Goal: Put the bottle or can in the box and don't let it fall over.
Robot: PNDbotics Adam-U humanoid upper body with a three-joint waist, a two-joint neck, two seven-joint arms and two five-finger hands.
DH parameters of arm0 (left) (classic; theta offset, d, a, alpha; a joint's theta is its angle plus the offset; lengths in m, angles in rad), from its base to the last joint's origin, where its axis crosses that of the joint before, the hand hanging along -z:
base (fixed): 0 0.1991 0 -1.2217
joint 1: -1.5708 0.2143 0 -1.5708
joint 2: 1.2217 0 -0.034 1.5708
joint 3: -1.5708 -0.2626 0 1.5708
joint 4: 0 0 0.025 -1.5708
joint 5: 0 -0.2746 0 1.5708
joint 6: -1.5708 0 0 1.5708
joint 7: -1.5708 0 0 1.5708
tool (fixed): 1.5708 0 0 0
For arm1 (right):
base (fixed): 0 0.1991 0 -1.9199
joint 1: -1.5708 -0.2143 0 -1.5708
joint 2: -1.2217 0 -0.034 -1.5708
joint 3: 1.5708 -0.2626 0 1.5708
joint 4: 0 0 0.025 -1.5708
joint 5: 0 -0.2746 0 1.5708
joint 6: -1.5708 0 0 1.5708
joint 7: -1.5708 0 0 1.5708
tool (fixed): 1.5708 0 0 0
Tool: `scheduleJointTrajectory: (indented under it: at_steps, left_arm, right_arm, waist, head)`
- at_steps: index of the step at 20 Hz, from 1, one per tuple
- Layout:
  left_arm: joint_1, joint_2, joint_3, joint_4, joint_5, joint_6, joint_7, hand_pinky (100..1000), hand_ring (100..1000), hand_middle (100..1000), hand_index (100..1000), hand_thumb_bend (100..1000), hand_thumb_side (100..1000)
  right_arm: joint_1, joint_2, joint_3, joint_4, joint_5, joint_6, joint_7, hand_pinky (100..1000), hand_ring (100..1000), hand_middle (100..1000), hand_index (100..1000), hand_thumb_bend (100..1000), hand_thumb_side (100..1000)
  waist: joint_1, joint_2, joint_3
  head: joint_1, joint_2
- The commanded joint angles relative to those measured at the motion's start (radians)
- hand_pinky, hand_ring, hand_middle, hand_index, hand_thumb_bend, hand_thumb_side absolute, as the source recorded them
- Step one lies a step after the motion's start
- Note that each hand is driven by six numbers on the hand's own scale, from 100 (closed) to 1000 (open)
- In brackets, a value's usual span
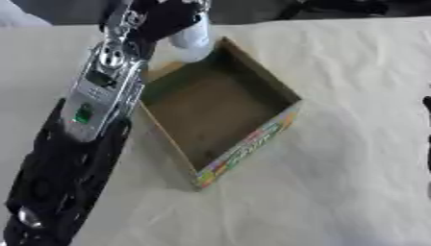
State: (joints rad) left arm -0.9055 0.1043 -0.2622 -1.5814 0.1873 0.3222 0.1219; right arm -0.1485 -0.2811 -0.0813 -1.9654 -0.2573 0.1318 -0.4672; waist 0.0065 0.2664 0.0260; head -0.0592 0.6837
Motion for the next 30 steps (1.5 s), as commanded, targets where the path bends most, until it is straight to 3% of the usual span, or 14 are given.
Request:
scheduleJointTrajectory:
  at_steps: [1,12,17,18,20,21,22,23,24,25,26,30]
  left_arm:
    - [-0.004,-0.009,-0.006,-0.019,0.012,0.010,0.007,1000,701,728,110,100,100]
    - [0.068,-0.073,-0.030,0.017,-0.017,0.015,0.007,1000,709,744,160,100,100]
    - [0.104,-0.085,-0.032,0.036,-0.061,-0.046,0.038,1000,717,761,214,120,100]
    - [0.108,-0.086,-0.034,0.042,-0.066,-0.056,0.038,1000,723,768,255,261,100]
    - [0.114,-0.088,-0.037,0.050,-0.078,-0.076,0.029,1000,734,793,368,424,100]
    - [0.116,-0.088,-0.038,0.054,-0.086,-0.086,0.026,1000,735,797,385,451,100]
    - [0.119,-0.088,-0.038,0.055,-0.095,-0.097,0.024,1000,744,813,471,593,100]
    - [0.122,-0.088,-0.038,0.054,-0.105,-0.109,0.024,1000,750,819,506,646,100]
    - [0.124,-0.086,-0.039,0.050,-0.118,-0.124,0.026,1000,762,829,572,771,100]
    - [0.126,-0.084,-0.040,0.044,-0.134,-0.140,0.027,1000,764,832,594,799,100]
    - [0.127,-0.083,-0.041,0.039,-0.148,-0.153,0.029,1000,771,840,666,883,149]
    - [0.132,-0.081,-0.040,0.037,-0.178,-0.182,0.027,1000,777,849,738,938,169]
  right_arm:
    - [-0.007,-0.029,-0.012,-0.006,-0.008,-0.003,-0.007,1000,1000,1000,1000,100,523]
    - [-0.012,-0.026,-0.025,0.025,-0.019,-0.005,-0.019,1000,1000,1000,1000,100,530]
    - [-0.015,-0.026,-0.048,0.085,-0.020,-0.007,-0.051,1000,1000,1000,1000,100,560]
    - [-0.016,-0.026,-0.051,0.098,-0.022,-0.009,-0.056,1000,1000,1000,1000,100,568]
    - [-0.017,-0.026,-0.056,0.122,-0.028,-0.013,-0.065,1000,1000,1000,1000,100,578]
    - [-0.018,-0.025,-0.058,0.131,-0.030,-0.016,-0.068,1000,1000,1000,1000,100,580]
    - [-0.018,-0.025,-0.061,0.139,-0.032,-0.018,-0.072,1000,1000,1000,1000,100,592]
    - [-0.018,-0.024,-0.064,0.146,-0.034,-0.020,-0.076,1000,1000,1000,1000,100,598]
    - [-0.018,-0.024,-0.066,0.151,-0.036,-0.022,-0.081,1000,1000,1000,1000,100,605]
    - [-0.017,-0.023,-0.069,0.154,-0.038,-0.024,-0.086,1000,1000,1000,1000,100,605]
    - [-0.017,-0.023,-0.071,0.156,-0.039,-0.026,-0.091,1000,1000,1000,1000,100,605]
    - [-0.013,-0.024,-0.078,0.156,-0.046,-0.033,-0.101,1000,1000,1000,1000,100,594]
  waist:
    - [-0.001,-0.026,0.002]
    - [-0.006,-0.022,0.010]
    - [-0.005,-0.020,0.018]
    - [-0.005,-0.019,0.019]
    - [-0.005,-0.019,0.019]
    - [-0.005,-0.019,0.020]
    - [-0.005,-0.018,0.020]
    - [-0.005,-0.018,0.021]
    - [-0.005,-0.018,0.021]
    - [-0.005,-0.018,0.022]
    - [-0.005,-0.019,0.023]
    - [-0.007,-0.020,0.023]
  head:
    - [-0.008,0.006]
    - [-0.020,-0.001]
    - [-0.030,-0.003]
    - [-0.030,-0.004]
    - [-0.032,-0.004]
    - [-0.033,-0.005]
    - [-0.034,-0.005]
    - [-0.036,-0.005]
    - [-0.037,-0.004]
    - [-0.038,-0.003]
    - [-0.038,-0.002]
    - [-0.041,-0.002]
